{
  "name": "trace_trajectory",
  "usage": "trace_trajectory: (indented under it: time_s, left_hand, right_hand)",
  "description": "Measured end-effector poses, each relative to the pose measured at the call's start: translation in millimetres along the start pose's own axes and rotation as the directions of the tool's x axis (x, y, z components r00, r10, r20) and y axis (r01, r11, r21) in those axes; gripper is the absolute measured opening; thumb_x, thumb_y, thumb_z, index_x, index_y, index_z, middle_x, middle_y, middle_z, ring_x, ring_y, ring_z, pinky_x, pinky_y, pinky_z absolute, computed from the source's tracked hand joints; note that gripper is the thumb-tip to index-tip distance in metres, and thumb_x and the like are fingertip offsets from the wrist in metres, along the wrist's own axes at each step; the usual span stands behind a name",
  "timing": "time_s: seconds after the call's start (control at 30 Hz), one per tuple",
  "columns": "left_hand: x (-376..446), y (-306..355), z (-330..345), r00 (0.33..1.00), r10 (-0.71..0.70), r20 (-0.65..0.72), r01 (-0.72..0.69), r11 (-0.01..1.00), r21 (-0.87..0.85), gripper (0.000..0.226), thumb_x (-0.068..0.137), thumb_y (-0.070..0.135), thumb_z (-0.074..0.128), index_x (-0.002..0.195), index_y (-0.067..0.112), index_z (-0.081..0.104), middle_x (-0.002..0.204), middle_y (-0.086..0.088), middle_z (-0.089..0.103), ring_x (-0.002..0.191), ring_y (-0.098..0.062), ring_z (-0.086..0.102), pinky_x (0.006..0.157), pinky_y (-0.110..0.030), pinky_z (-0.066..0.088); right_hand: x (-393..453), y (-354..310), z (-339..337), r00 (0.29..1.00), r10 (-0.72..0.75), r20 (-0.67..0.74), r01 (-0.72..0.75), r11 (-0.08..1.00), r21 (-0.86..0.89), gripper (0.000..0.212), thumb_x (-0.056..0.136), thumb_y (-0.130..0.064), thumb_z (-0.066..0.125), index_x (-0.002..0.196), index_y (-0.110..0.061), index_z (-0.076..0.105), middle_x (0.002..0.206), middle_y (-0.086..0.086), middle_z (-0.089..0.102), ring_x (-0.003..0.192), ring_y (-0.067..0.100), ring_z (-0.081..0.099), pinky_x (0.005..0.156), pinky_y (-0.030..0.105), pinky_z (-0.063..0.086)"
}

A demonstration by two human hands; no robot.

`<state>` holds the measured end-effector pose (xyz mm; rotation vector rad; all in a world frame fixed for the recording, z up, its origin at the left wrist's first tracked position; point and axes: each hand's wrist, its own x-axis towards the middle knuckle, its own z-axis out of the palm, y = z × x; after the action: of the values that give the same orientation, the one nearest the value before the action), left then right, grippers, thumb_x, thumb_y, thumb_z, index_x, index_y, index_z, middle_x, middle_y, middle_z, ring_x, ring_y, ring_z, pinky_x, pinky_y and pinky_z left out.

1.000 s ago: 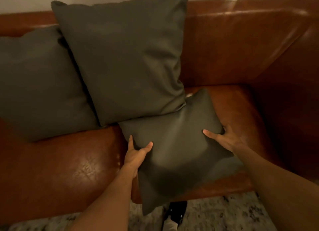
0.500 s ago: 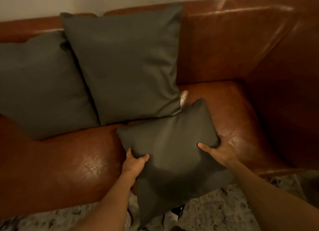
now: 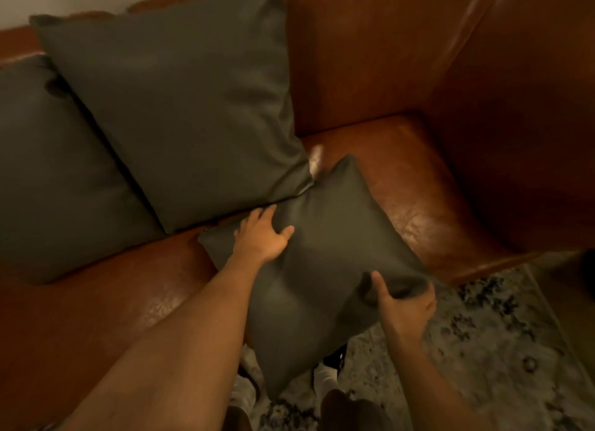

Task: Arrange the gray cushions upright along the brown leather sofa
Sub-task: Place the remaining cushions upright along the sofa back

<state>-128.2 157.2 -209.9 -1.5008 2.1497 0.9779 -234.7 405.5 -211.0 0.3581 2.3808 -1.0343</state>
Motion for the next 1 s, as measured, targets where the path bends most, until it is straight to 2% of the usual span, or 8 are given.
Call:
trace_trajectory:
  time_s: [0.17, 0.27, 0.33, 0.47, 0.6, 0.77, 0.9, 1.0]
  left_hand:
    - [24.0, 11.4, -5.6, 0.994, 0.037, 0.1, -0.043, 0.997, 0.061, 0.091, 0.09, 0.069, 0.057, 0.164, 0.028, 0.023, 0.172, -0.009, 0.022, 0.157, -0.035, 0.024, 0.127, -0.051, 0.022]
    - [36.0, 10.7, -4.2, 0.988, 0.026, 0.154, -0.039, 0.996, 0.084, 0.098, 0.085, 0.073, 0.059, 0.164, 0.026, 0.025, 0.17, -0.01, 0.026, 0.155, -0.036, 0.029, 0.125, -0.053, 0.026]
    - [41.0, 9.1, -0.7, 0.985, 0.022, 0.169, -0.043, 0.992, 0.119, 0.1, 0.083, 0.075, 0.06, 0.163, 0.025, 0.027, 0.168, -0.013, 0.03, 0.152, -0.039, 0.032, 0.124, -0.053, 0.028]
    - [50.6, 8.3, 0.4, 0.983, 0.0, 0.186, -0.031, 0.986, 0.164, 0.106, 0.077, 0.08, 0.062, 0.163, 0.028, 0.026, 0.165, -0.016, 0.032, 0.151, -0.042, 0.033, 0.124, -0.053, 0.029]
    - [60.0, 3.0, 1.0, 0.975, -0.014, 0.22, -0.009, 0.995, 0.103, 0.131, 0.052, 0.091, 0.058, 0.163, 0.031, 0.023, 0.167, -0.014, 0.033, 0.152, -0.039, 0.034, 0.124, -0.052, 0.029]
    - [46.5, 11.2, 0.1, 0.972, -0.024, 0.234, 0.032, 0.999, -0.033, 0.106, 0.075, 0.07, 0.073, 0.162, 0.026, 0.03, 0.163, -0.01, 0.042, 0.148, -0.034, 0.042, 0.122, -0.046, 0.034]
    - [31.5, 24.5, -1.7, 0.978, 0.014, 0.211, 0.009, 0.995, -0.104, 0.084, 0.082, 0.057, 0.076, 0.153, 0.024, 0.046, 0.154, -0.006, 0.055, 0.139, -0.031, 0.053, 0.116, -0.042, 0.042]
    - [16.1, 34.0, -1.6, 0.978, 0.015, 0.208, 0.016, 0.989, -0.149, 0.09, 0.072, 0.061, 0.079, 0.15, 0.027, 0.05, 0.15, -0.002, 0.059, 0.136, -0.029, 0.056, 0.115, -0.043, 0.044]
  right_hand:
    - [-25.5, 22.5, 20.8, 0.906, 0.361, 0.219, -0.417, 0.848, 0.327, 0.12, 0.065, -0.052, 0.089, 0.158, -0.017, 0.023, 0.157, 0.009, 0.042, 0.141, 0.032, 0.045, 0.115, 0.049, 0.039]
    - [-36.3, 24.4, 36.3, 0.832, 0.453, 0.32, -0.553, 0.717, 0.423, 0.147, 0.035, -0.071, 0.092, 0.156, -0.021, 0.026, 0.154, 0.007, 0.047, 0.136, 0.035, 0.049, 0.11, 0.06, 0.042]
    - [-41.0, 23.0, 42.3, 0.817, 0.472, 0.333, -0.577, 0.653, 0.49, 0.155, 0.021, -0.072, 0.092, 0.154, -0.023, 0.028, 0.15, 0.008, 0.049, 0.132, 0.036, 0.052, 0.107, 0.063, 0.044]
    - [-41.6, 22.7, 46.0, 0.814, 0.486, 0.319, -0.578, 0.615, 0.537, 0.152, 0.03, -0.069, 0.092, 0.157, -0.026, 0.02, 0.153, 0.011, 0.045, 0.133, 0.039, 0.05, 0.107, 0.064, 0.044]
    - [-38.5, 20.1, 44.6, 0.804, 0.476, 0.357, -0.592, 0.581, 0.559, 0.163, 0.019, -0.072, 0.09, 0.157, -0.027, 0.017, 0.154, 0.01, 0.043, 0.136, 0.039, 0.048, 0.107, 0.067, 0.042]
    - [-31.7, 16.1, 47.1, 0.765, 0.511, 0.392, -0.639, 0.523, 0.564, 0.137, 0.053, -0.06, 0.092, 0.158, -0.028, 0.011, 0.153, 0.007, 0.043, 0.136, 0.039, 0.048, 0.108, 0.067, 0.041]
    - [-31.7, 6.6, 43.7, 0.798, 0.452, 0.399, -0.601, 0.539, 0.591, 0.152, 0.025, -0.065, 0.097, 0.155, -0.029, 0.027, 0.148, 0.0, 0.052, 0.13, 0.034, 0.055, 0.106, 0.063, 0.045]
    - [-17.6, 12.1, 34.8, 0.799, 0.444, 0.406, -0.601, 0.55, 0.58, 0.143, 0.025, -0.067, 0.097, 0.15, -0.029, 0.04, 0.14, 0.001, 0.061, 0.123, 0.033, 0.061, 0.102, 0.063, 0.048]
